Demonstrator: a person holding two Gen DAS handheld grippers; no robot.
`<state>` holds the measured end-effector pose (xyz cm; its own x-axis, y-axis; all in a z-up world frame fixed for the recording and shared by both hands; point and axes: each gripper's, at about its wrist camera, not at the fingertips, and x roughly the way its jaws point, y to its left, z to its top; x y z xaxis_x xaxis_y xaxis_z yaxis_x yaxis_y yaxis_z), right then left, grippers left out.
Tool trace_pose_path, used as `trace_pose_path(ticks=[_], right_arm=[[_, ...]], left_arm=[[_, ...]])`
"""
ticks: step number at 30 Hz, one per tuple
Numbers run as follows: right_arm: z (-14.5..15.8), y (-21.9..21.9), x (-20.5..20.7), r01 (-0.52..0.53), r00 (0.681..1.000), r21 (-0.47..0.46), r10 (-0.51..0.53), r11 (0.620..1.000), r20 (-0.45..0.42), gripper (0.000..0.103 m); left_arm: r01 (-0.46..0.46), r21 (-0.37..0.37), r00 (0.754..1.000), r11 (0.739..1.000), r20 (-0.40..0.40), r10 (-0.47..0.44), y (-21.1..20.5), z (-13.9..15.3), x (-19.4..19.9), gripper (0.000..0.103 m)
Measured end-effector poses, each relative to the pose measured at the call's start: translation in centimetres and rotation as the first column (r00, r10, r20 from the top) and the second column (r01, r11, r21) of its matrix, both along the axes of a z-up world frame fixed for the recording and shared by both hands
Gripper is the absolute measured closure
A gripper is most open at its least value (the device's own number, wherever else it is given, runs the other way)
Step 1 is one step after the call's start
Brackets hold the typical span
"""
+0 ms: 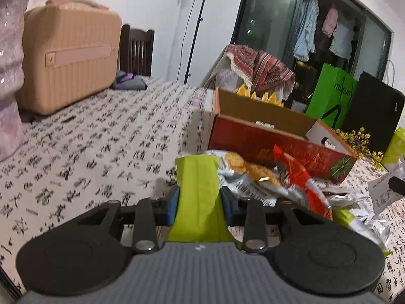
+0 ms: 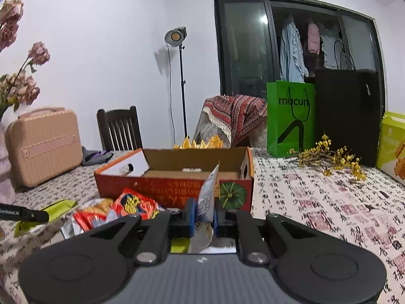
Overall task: Organize snacks
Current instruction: 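Carry both held packets into the cardboard box and open both tools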
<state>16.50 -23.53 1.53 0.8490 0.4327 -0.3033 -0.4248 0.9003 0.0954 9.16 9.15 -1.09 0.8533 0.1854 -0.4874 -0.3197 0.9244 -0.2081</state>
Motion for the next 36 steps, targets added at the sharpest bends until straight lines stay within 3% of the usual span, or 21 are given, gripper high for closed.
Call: trace_pose_path(ticks=[8,15,22,28,33,36], right_arm=[[2.1,0.9,2.4,0.008,0.999,0.041,-0.011,0.999,0.053,0.090],[4.6,2.9,6.8,0.003,0.997,0.079,-0.008,0.997,0.071,0.090],[6.2,5.1,12.5,-0.015,1.000,0.128,0.013,0.992,0.018,0.090],[4.7,7.2,17.6,0.009,0.998,0.135,-0.002,0.991,-0.055,0.090],[1.6,7.2,20.3,0.001,0.992,0.158,0.019,0.987,-0.126,0.090],[0.6,7.0,21.3,-0.020,0.983,0.188,0.053,0.982,-0.175,0.090]], left_arm=[[0.027,0.059,0.994,0.998,0.108,-0.033,-0.7,3.0,1.6,0.068],[0.064,0.110,0.978,0.992,0.193,-0.084,-2.3,6.7,5.9,0.068],[0.069,0.102,0.979,0.992,0.186,-0.087,-3.5,8.7,12.6,0.068],[0.078,0.127,0.979,0.989,0.178,-0.100,-4.8,8.4,18.5,0.068],[0.071,0.163,0.985,0.984,0.147,-0.095,-4.8,5.5,21.8,0.068],[0.084,0.156,0.991,0.984,0.087,-0.099,-4.2,4.1,23.2,0.068]])
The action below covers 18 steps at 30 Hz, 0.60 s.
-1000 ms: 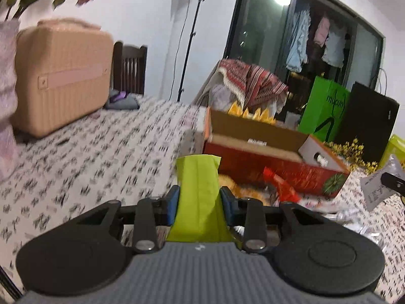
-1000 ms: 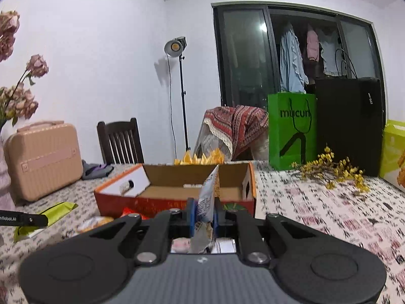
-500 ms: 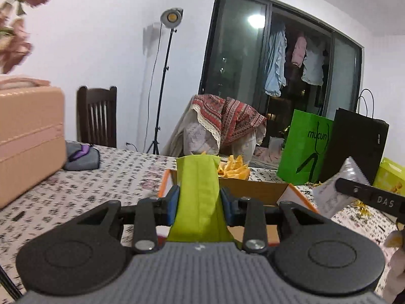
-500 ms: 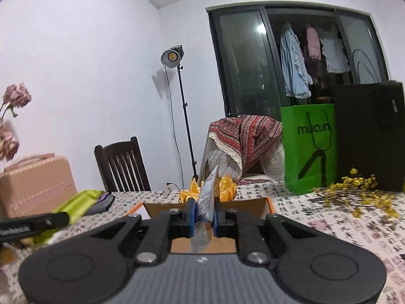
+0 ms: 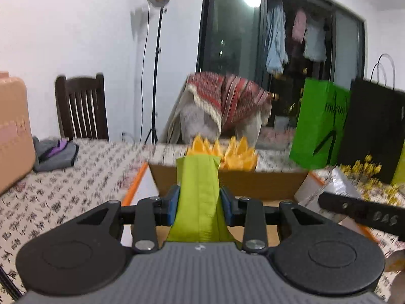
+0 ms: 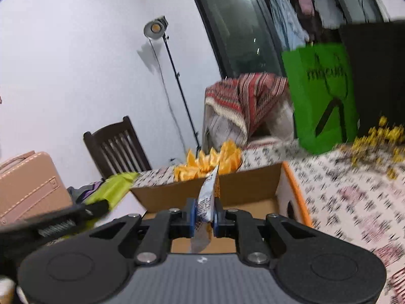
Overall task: Organize snacks
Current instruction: 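Carry both held packets into the cardboard box and open both tools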
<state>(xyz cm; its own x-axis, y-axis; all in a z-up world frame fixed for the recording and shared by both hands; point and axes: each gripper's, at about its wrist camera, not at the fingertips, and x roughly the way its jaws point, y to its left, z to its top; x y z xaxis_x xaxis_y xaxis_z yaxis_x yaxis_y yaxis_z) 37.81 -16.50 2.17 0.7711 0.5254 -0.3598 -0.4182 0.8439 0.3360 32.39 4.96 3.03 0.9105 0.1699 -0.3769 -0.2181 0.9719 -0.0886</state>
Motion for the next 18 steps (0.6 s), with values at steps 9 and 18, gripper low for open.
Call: trace_pose_path(ticks=[9,18], right_arm=[[-0.9,0.9,-0.2,0.007,1.000,-0.067,-0.008,0.998,-0.011,0.090],[-0.5,0.0,-0.8,0.049,0.999,-0.060,-0.050,0.997,-0.006,0.029]], left_arm=[[0.028,-0.005,0.999,1.000,-0.021,-0.028,0.2,-1.3,-0.3,0.067],[-0.027,-0.061,0.998,0.998,0.056,0.030,0.8,-0.3,-2.4,0.002]])
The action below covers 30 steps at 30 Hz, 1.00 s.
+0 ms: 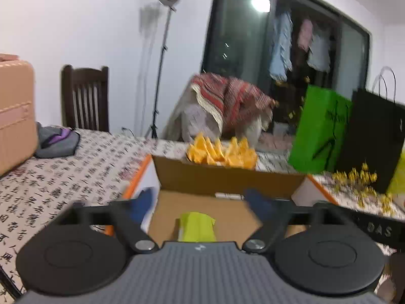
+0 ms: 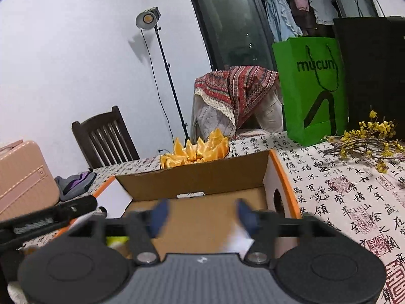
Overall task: Organize snacks
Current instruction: 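Carry both held packets into the cardboard box and open both tools, then withdraw both tools from the box back toward the snack pile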
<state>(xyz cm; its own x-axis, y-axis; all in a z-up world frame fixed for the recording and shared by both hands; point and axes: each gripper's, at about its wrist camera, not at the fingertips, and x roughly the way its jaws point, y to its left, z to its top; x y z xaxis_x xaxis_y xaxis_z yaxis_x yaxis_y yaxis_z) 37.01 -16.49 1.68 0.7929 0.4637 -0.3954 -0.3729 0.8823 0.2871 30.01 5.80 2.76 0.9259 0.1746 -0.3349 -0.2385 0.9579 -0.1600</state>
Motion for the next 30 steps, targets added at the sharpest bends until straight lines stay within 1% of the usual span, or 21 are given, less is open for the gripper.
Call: trace_pose_path(ticks=[1,2,3,4,8,17,20,25,30], right_arm=[[0.1,-0.1,-0.1,0.003,1.000,0.002,-0.003,1.000,0.008,0.027],[0.3,-0.2,-0.3,0.003,1.000,0.006,-0.003,1.000,0.016,0.020],[0.4,-0.4,-0.5,0.004,1.000,0.010,-0.004,1.000,0.022,0.007],[0.6,-0.5,-0.7,0.005,1.000,0.015,-0.005,1.000,0.029,0.000],[1.1,-0.6,-1.2,0.006,0.999,0.014,-0.007,1.000,0.047,0.000],[1.8,-0.6,-1.8,0.008,0.998,-0.006,-0.008,1.000,0.060,0.000],[2.8,-0.8,-2.7,0.011,0.996,-0.008,-0.010,1.000,0.092,0.000],[5.2,-1.1,-4.8,0.010,0.991,-0.031,-0.006,0.999,0.135,0.000],[6.5,-1.3,-7.6,-0.001,0.989,-0.058,0.010,0.998,0.149,0.000]], left_arm=[[-0.015,-0.004,1.000,1.000,0.022,0.015,0.1,0.2,-0.4,0.000],[-0.023,-0.010,0.999,1.000,0.045,0.024,0.2,0.4,-0.8,0.000],[-0.021,-0.014,0.998,1.000,0.054,0.022,0.3,0.7,-1.0,0.000],[-0.017,-0.015,0.998,1.000,0.054,0.018,0.3,0.9,-1.2,0.000],[-0.015,-0.007,0.998,1.000,0.069,0.016,0.2,1.6,-1.7,0.000],[-0.016,0.020,0.998,1.000,0.065,0.014,-0.4,2.4,-2.6,0.000],[-0.018,0.012,0.997,1.000,0.072,0.017,-0.4,3.4,-3.4,0.000],[-0.018,0.014,0.996,1.000,0.093,0.017,-0.5,5.3,-5.8,0.000],[-0.018,0.031,0.995,0.999,0.097,0.015,-0.7,6.1,-9.0,0.000]])
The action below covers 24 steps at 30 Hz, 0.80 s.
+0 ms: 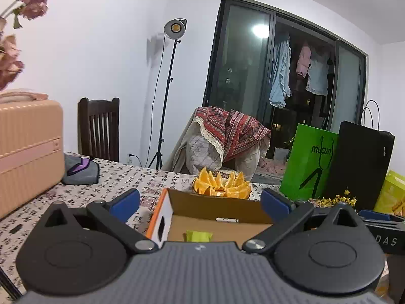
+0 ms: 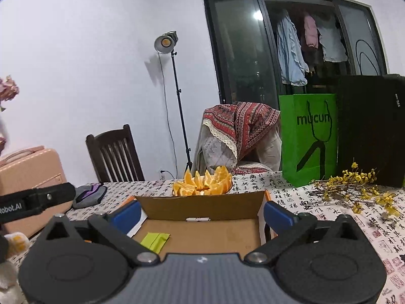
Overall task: Organize snacks
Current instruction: 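Withdraw both tools from the box back toward the snack pile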
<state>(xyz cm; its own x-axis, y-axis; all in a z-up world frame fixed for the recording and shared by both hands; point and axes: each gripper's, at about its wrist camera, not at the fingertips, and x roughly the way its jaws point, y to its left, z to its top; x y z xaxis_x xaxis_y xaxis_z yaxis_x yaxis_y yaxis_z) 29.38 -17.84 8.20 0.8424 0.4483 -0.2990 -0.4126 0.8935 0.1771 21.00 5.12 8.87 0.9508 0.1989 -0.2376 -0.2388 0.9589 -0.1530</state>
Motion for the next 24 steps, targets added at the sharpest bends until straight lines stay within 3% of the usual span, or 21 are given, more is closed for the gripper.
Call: trace_pose_path(ticks=[13,24], right_arm=[[-1.9,-1.5,-7.7,-0.007,0.998,-0.034,0.005,0.999,-0.064,0.000],[-5.0,-2.8,-11.9,-0.009,0.989,-0.046,0.002,0.999,-0.150,0.000]], left_arm=[[0.033,-0.005,0.998,0.999,-0.049,-0.033,-0.4,-1.6,-8.0,0.000],[0.059,-0.005,0.993,0.998,-0.107,-0.059,-0.6,-4.1,-11.5,0.000]])
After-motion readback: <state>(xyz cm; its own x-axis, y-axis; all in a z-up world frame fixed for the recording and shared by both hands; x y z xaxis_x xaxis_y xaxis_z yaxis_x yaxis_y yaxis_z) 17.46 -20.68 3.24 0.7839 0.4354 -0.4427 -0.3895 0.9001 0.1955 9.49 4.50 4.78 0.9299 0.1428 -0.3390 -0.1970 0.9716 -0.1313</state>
